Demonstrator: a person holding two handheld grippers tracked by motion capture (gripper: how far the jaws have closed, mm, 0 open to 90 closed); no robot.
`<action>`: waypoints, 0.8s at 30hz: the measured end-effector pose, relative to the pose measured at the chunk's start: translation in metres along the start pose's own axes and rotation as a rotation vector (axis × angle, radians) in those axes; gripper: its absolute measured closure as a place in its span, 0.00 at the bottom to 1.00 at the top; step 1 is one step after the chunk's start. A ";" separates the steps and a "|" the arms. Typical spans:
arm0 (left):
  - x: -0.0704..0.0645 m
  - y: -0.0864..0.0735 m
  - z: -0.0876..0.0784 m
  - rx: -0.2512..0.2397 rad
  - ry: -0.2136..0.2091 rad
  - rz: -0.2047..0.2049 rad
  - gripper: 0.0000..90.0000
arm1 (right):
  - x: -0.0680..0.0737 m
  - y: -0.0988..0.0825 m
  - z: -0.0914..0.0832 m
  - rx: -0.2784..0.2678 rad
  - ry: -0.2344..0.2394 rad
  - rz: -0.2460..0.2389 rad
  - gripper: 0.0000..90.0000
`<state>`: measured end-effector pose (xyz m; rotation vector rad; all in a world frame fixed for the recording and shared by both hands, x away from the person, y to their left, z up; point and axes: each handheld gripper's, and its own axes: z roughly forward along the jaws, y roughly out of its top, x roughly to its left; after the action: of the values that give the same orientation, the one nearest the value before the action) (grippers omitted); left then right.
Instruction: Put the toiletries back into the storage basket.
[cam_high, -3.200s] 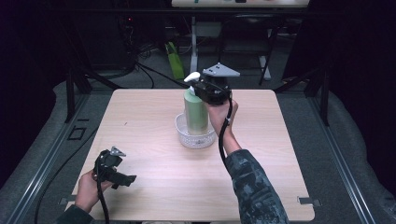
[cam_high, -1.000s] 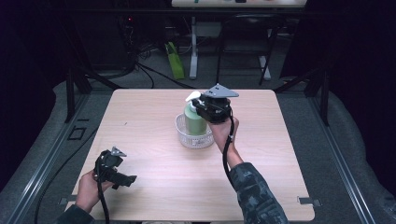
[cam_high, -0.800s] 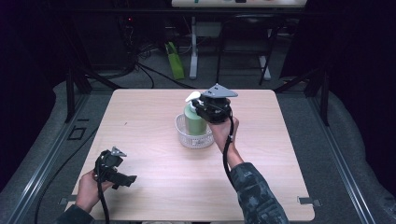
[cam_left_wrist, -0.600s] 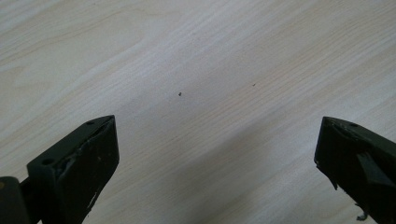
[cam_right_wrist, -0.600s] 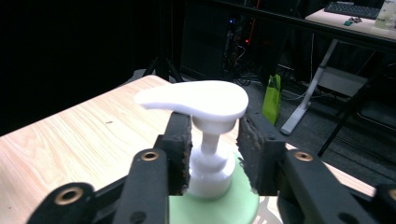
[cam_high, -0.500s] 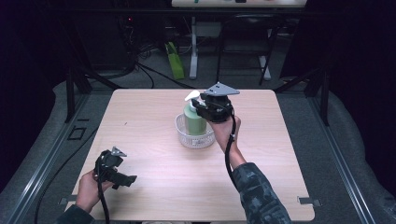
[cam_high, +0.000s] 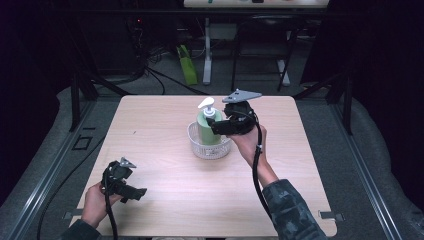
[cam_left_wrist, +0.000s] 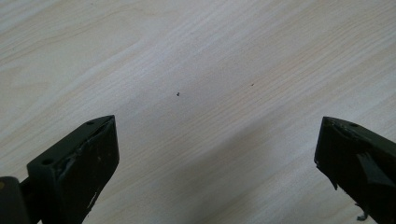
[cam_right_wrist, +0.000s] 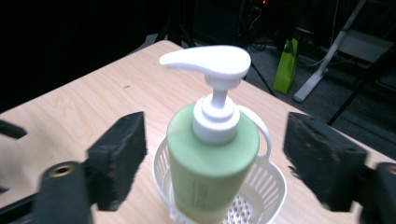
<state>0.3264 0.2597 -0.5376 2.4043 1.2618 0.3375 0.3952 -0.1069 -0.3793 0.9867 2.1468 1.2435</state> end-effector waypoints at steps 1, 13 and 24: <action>0.000 0.000 0.000 0.000 0.000 0.000 0.00 | 0.000 0.000 -0.003 0.007 0.002 -0.003 0.19; -0.001 0.000 0.000 0.000 0.000 0.002 0.00 | 0.008 -0.013 -0.045 0.081 0.016 -0.052 0.07; -0.001 0.001 0.000 0.003 0.002 0.005 0.00 | 0.005 -0.041 -0.080 0.142 -0.004 -0.044 0.03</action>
<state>0.3263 0.2583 -0.5376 2.4106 1.2590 0.3397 0.3223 -0.1599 -0.3763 0.9926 2.2670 1.0802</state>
